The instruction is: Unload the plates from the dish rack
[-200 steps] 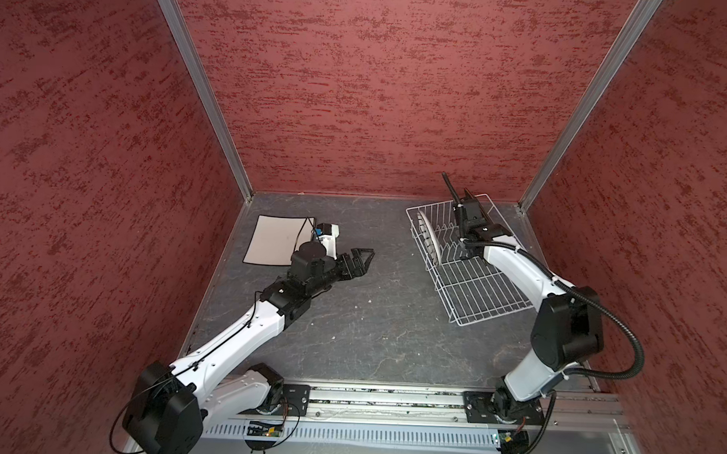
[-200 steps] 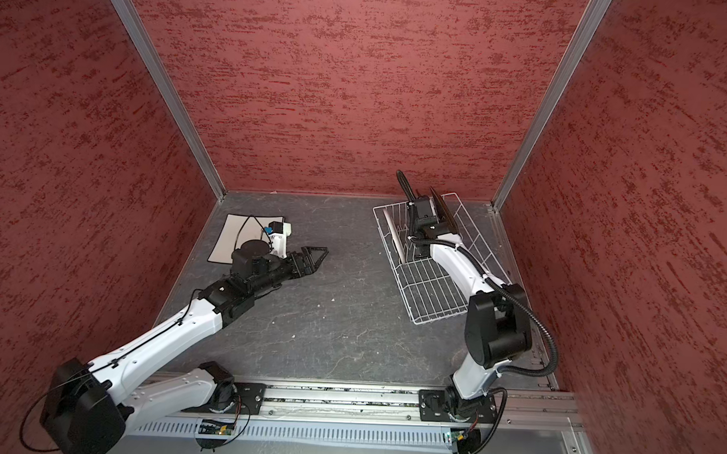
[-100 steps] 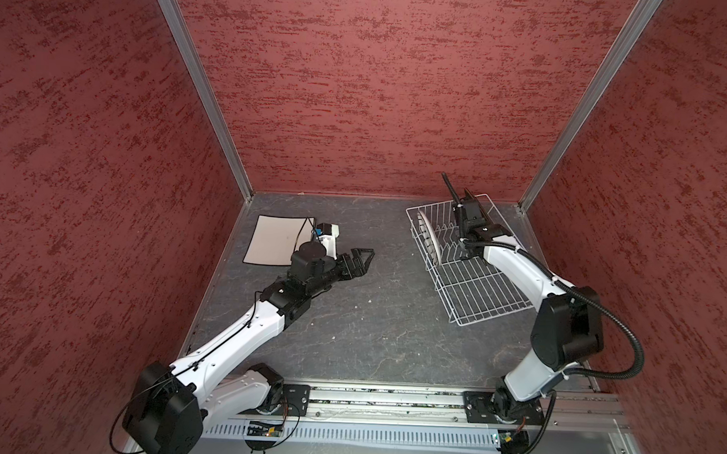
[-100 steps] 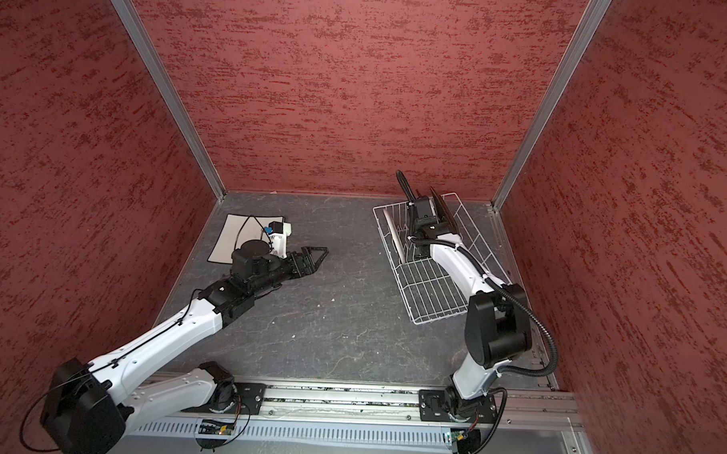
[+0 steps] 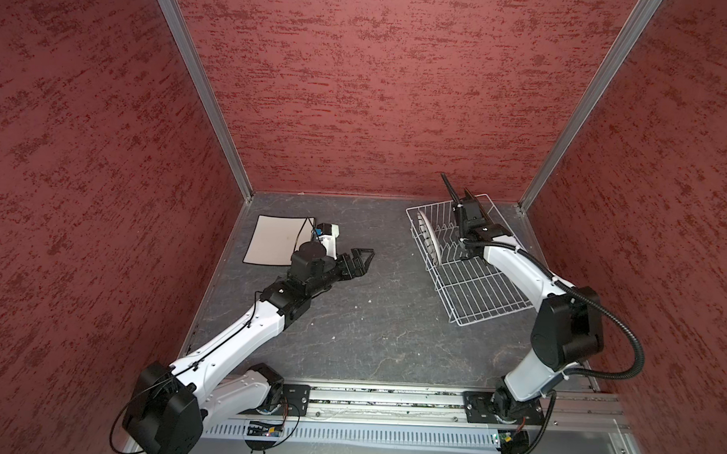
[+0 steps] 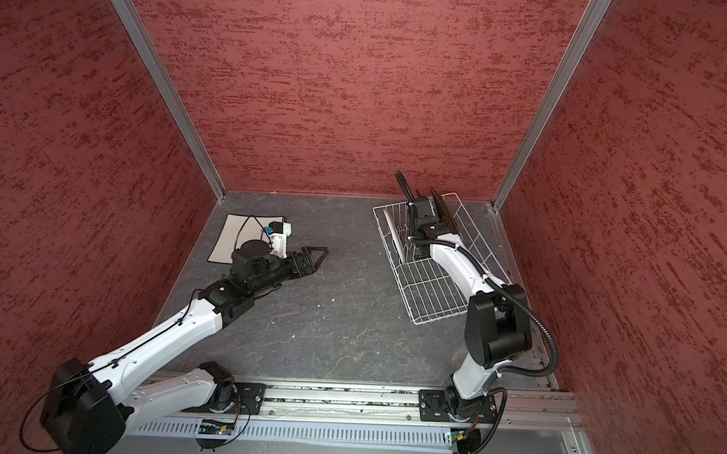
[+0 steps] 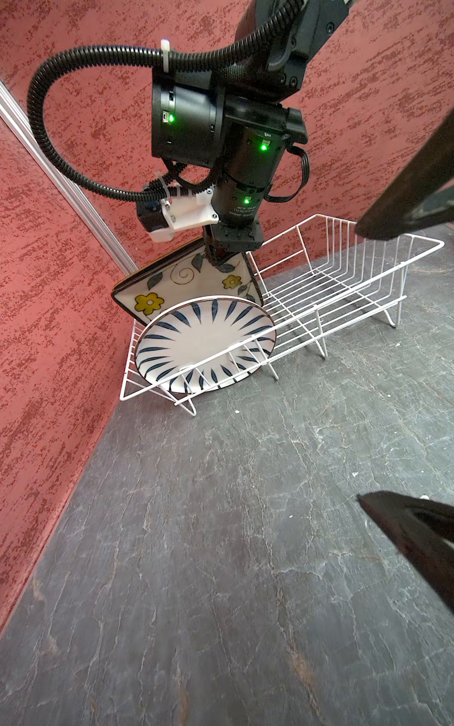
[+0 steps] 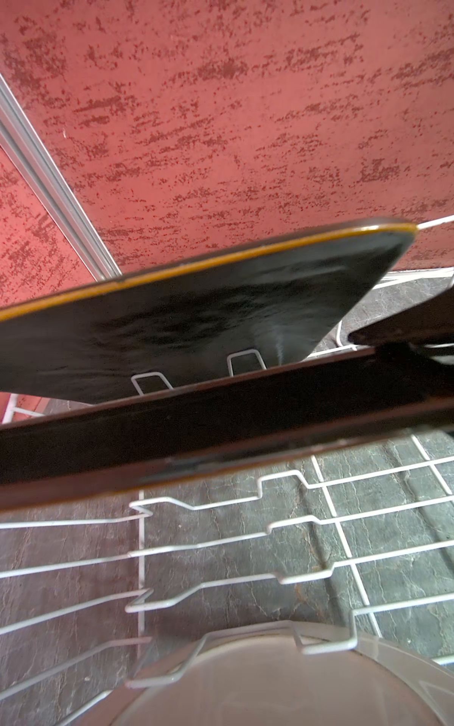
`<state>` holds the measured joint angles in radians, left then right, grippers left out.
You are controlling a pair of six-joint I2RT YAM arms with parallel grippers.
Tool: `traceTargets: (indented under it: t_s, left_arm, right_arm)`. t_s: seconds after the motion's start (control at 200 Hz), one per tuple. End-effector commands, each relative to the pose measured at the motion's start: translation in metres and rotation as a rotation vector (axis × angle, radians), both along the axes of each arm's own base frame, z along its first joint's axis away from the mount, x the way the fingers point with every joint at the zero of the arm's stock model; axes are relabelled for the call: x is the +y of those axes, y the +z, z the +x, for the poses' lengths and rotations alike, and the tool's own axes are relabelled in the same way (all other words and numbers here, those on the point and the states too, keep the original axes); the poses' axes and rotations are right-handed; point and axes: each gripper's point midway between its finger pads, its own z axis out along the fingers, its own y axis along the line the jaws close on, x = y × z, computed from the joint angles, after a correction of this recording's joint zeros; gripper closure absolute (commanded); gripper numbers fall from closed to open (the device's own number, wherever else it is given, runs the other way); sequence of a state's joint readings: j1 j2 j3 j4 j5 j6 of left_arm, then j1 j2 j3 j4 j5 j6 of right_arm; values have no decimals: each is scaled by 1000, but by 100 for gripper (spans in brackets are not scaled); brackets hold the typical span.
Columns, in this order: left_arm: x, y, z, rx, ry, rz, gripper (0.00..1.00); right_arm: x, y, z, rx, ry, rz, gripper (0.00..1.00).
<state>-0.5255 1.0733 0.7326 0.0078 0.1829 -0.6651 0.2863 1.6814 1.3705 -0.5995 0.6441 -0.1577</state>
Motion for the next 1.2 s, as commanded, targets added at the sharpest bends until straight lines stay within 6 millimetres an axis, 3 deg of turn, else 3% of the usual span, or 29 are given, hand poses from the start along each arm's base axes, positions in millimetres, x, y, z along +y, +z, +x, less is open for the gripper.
traceTargets:
  t_s: [0.0, 0.2, 0.331, 0.907, 1.193]
  left_arm:
    - [0, 3, 0, -8, -7, -1, 0]
    - [0, 2, 0, -1, -8, 2, 0]
    - [2, 3, 0, -4, 0, 5, 0]
    - [2, 3, -1, -4, -2, 5, 0]
    - [5, 4, -4, -6, 3, 8, 0]
  right_arm:
    - [-6, -2, -1, 4, -16, -16, 84]
    - [-7, -5, 0, 12, -21, -27, 85]
    - [-6, -3, 1, 7, -19, -26, 98]
    - [-8, -1, 1, 5, -24, -40, 100]
    - [-8, 16, 4, -89, -25, -19, 100]
